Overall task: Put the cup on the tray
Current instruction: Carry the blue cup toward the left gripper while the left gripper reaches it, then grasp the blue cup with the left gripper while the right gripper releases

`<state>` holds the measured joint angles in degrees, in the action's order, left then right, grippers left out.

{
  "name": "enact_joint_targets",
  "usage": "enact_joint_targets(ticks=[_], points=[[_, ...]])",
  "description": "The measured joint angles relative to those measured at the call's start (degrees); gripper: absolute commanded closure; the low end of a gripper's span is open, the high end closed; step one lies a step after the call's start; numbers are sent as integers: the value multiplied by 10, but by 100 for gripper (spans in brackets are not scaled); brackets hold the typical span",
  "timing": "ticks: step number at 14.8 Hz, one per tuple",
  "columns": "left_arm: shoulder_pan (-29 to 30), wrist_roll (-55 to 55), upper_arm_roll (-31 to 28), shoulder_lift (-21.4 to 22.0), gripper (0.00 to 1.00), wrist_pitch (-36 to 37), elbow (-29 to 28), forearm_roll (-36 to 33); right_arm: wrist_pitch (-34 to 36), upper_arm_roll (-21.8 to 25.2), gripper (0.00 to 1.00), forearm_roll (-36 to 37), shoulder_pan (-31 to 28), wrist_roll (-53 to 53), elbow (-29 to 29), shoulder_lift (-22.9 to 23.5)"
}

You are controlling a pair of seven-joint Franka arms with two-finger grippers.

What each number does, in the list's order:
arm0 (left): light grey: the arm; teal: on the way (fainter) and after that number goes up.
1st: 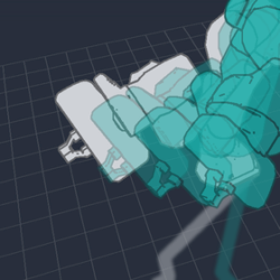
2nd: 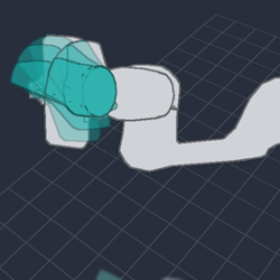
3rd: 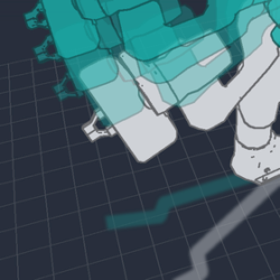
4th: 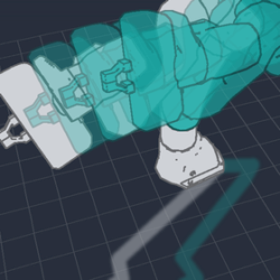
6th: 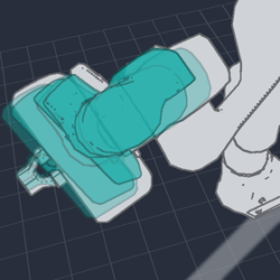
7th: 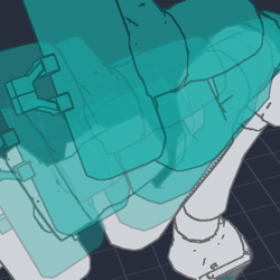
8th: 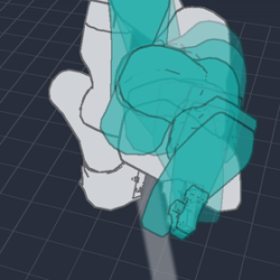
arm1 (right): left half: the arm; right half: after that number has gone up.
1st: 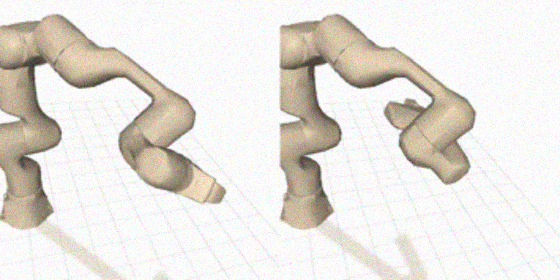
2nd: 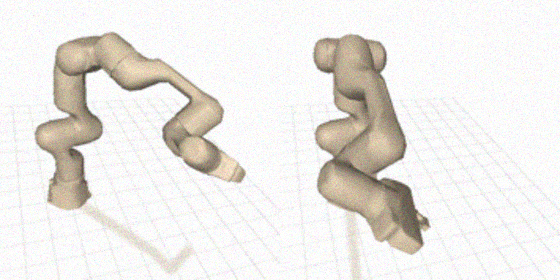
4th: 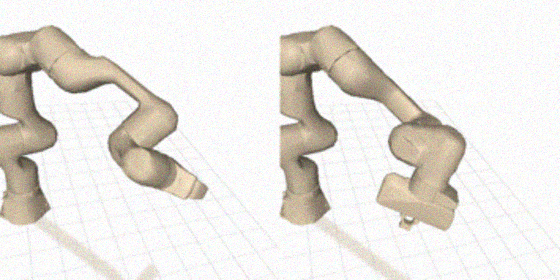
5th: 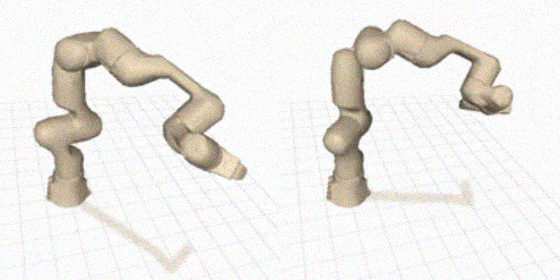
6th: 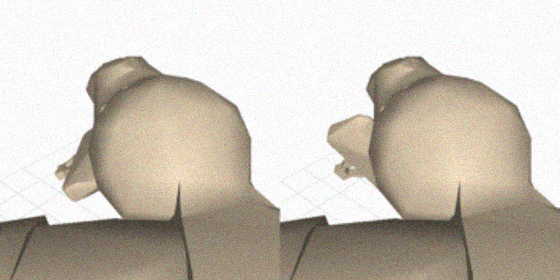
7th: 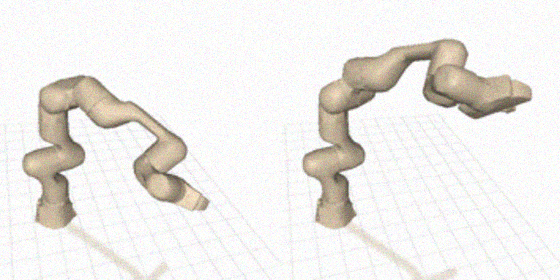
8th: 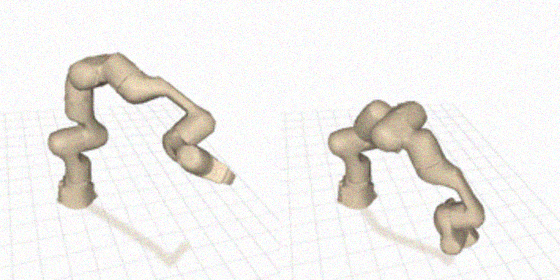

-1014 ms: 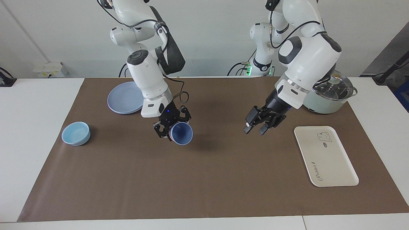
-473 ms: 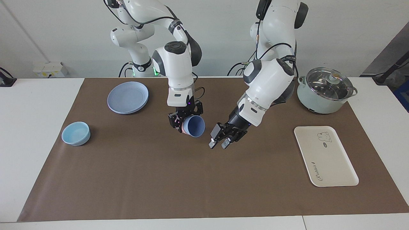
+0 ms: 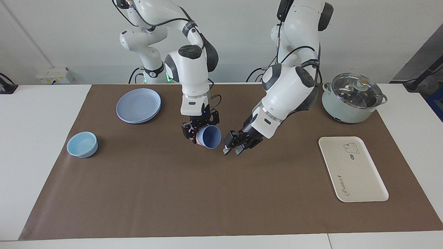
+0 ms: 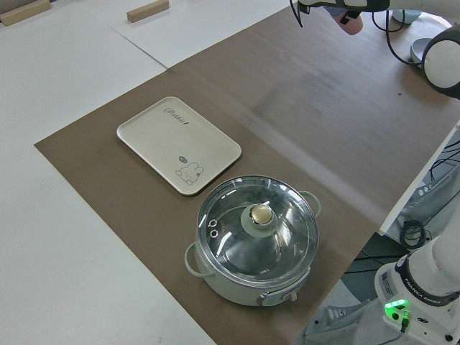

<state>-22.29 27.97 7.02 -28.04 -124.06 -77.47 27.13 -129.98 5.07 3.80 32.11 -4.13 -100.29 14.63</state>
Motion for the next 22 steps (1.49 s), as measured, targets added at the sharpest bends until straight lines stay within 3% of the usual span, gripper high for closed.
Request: enact_joint_targets(ticks=[3, 5, 13, 15, 20, 22], points=[[-1, 0, 17, 0, 44, 2, 1, 0, 0, 0, 100, 0, 0, 0, 0, 0], [-2, 0, 21, 0, 53, 11, 1, 0, 0, 0, 100, 0, 0, 0, 0, 0], [-9, 0, 31, 0, 58, 45, 0, 0, 0, 0, 100, 1, -1, 0, 0, 0], [-9, -1, 31, 0, 64, 54, 0, 0, 0, 0, 100, 1, -1, -1, 0, 0], [-13, -14, 30, 2, 98, 58, -1, -4, 0, 1, 100, 2, -1, -1, 0, 0], [-13, -13, 29, 2, 100, 55, -1, -5, 4, 0, 100, 3, -1, -1, -1, -1]])
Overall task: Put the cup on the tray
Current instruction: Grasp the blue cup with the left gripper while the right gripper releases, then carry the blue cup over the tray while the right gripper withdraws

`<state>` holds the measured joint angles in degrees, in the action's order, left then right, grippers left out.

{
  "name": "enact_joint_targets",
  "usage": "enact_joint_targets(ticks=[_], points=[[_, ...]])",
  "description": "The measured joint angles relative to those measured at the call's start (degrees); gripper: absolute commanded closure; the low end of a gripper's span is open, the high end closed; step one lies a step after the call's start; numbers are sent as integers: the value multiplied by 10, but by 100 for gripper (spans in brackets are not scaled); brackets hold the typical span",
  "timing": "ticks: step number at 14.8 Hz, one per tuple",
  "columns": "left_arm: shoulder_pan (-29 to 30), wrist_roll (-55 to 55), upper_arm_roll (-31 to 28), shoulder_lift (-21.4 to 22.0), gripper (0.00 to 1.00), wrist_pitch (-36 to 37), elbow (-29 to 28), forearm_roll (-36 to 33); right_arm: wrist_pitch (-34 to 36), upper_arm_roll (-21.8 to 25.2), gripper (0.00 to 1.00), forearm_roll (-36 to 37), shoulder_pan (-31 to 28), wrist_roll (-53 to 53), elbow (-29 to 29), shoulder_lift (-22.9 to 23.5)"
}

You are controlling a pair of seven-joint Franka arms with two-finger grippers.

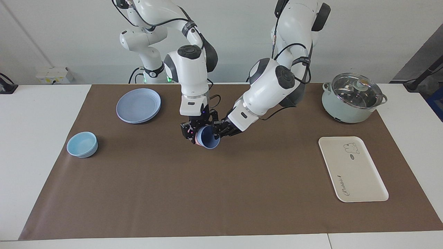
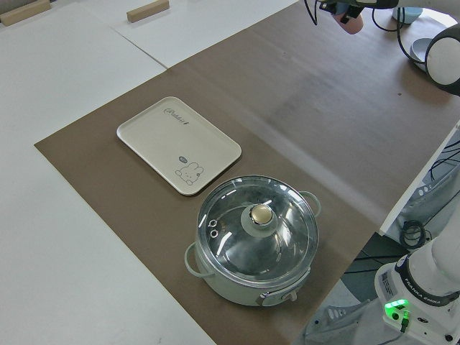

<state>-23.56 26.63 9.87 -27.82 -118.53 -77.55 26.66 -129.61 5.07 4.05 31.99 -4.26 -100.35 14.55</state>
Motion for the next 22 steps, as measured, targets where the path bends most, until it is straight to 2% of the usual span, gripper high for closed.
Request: enact_joint_targets(ticks=[9, 14, 19, 22], points=[[14, 0, -1, 3, 100, -2, 13, 5, -1, -1, 100, 0, 0, 0, 2, 0], [77, -2, -6, 10, 100, 0, 37, 7, -1, 0, 100, 0, -1, 0, 2, 0], [179, -66, -13, 11, 100, -8, 47, -2, -5, 5, 100, 0, -3, -24, 2, 0], [217, -98, -15, 11, 100, -31, 47, -94, -26, 8, 100, -1, -33, -69, 6, 0]])
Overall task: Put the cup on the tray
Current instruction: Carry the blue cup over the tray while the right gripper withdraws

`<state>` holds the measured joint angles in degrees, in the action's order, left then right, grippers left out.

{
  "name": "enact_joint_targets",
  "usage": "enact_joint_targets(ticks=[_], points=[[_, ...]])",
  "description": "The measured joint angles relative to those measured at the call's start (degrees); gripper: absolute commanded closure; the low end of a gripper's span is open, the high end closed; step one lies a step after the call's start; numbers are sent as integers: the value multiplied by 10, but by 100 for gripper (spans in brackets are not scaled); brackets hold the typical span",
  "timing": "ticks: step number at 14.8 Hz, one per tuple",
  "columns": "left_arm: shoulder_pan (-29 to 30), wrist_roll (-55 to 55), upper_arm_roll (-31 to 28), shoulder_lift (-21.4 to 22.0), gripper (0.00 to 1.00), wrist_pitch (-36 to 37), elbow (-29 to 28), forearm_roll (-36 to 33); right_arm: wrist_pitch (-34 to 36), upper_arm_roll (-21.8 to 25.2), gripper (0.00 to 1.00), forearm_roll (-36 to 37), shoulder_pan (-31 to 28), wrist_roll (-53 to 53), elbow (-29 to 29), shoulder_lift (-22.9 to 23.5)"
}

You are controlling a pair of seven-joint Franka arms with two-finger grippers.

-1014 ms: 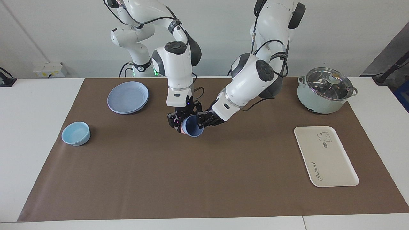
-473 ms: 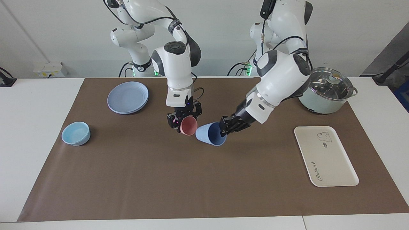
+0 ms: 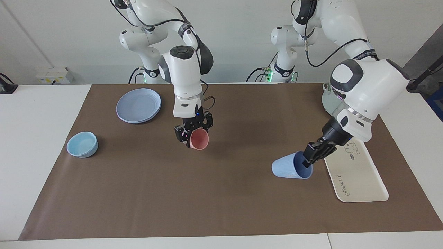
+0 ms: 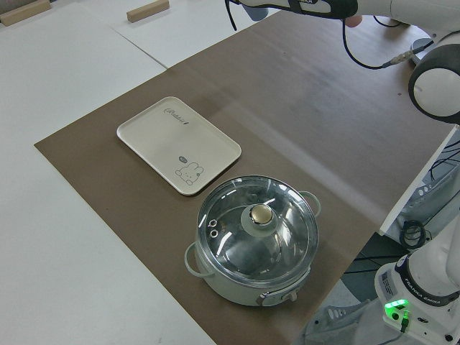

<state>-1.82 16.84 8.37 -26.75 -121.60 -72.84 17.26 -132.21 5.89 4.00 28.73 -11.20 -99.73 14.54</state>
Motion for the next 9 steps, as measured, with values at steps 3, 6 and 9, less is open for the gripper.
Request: enact_joint_targets(ticks=[3, 6, 9], points=[[3, -1, -14, 1, 100, -15, 1, -87, -8, 0, 100, -41, -39, -67, 5, 0], [12, -15, -31, 2, 100, -42, 0, -117, -31, 1, 100, -165, -86, -204, 9, 0], [59, -102, -39, 6, 100, -52, -15, -119, -33, 2, 100, -274, -139, -328, 9, 0]])
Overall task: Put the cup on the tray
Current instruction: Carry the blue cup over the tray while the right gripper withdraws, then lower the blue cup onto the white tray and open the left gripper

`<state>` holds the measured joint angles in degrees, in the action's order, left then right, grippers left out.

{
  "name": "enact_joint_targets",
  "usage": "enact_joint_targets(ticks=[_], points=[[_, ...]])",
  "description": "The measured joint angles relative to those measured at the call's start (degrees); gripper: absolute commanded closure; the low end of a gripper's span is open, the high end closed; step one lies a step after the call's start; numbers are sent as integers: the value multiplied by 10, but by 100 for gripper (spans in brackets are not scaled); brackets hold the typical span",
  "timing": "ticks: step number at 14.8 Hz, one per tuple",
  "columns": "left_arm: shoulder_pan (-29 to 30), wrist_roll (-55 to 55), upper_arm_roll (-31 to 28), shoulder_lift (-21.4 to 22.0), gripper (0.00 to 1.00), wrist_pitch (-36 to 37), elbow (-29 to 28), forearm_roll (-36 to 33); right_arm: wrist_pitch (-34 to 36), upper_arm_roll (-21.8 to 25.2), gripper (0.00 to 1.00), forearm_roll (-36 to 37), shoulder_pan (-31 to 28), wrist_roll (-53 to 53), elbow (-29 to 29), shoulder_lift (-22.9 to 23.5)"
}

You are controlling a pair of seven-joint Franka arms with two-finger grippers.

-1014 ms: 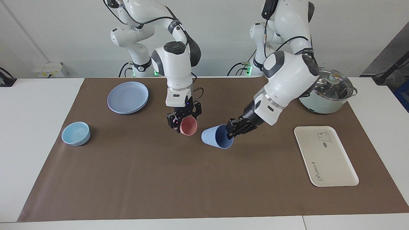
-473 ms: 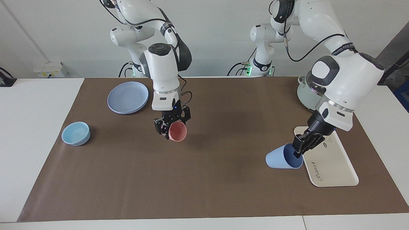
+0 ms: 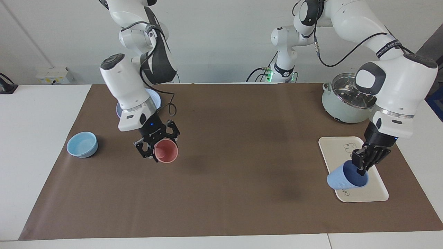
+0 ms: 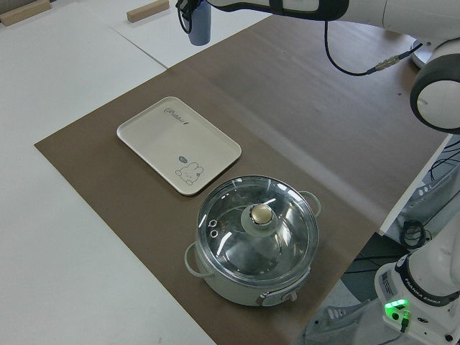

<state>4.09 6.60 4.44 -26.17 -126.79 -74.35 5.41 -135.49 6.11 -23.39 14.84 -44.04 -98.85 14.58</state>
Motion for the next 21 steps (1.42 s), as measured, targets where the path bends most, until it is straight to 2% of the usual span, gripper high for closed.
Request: enact_joint_targets(ticks=[2, 7, 10, 13, 16, 18, 20, 21], points=[[42, -59, 0, 8, 100, -27, -32, 0, 0, 0, 100, -72, -34, -73, -1, 2], [110, -141, 1, 43, 100, -125, -173, 2, 3, 0, 100, -260, -103, -245, -3, 29], [117, -146, 3, 46, 100, -183, -231, 8, 3, 0, 100, -371, -120, -323, -4, 54], [117, -151, 8, 46, 100, -226, -273, 47, 12, 0, 100, -468, -134, -414, -5, 82], [118, -167, 9, 43, 99, -243, -293, 55, 40, 0, 100, -522, -155, -518, -6, 112], [120, -185, 8, 38, 46, -249, -296, 56, 58, -1, 100, -526, -167, -563, -7, 123], [120, -196, 8, 35, 22, -253, -295, 56, 73, -1, 100, -527, -180, -603, -18, 126], [120, -202, 8, 36, 17, -253, -295, 56, 77, -1, 100, -532, -185, -623, -27, 126]])
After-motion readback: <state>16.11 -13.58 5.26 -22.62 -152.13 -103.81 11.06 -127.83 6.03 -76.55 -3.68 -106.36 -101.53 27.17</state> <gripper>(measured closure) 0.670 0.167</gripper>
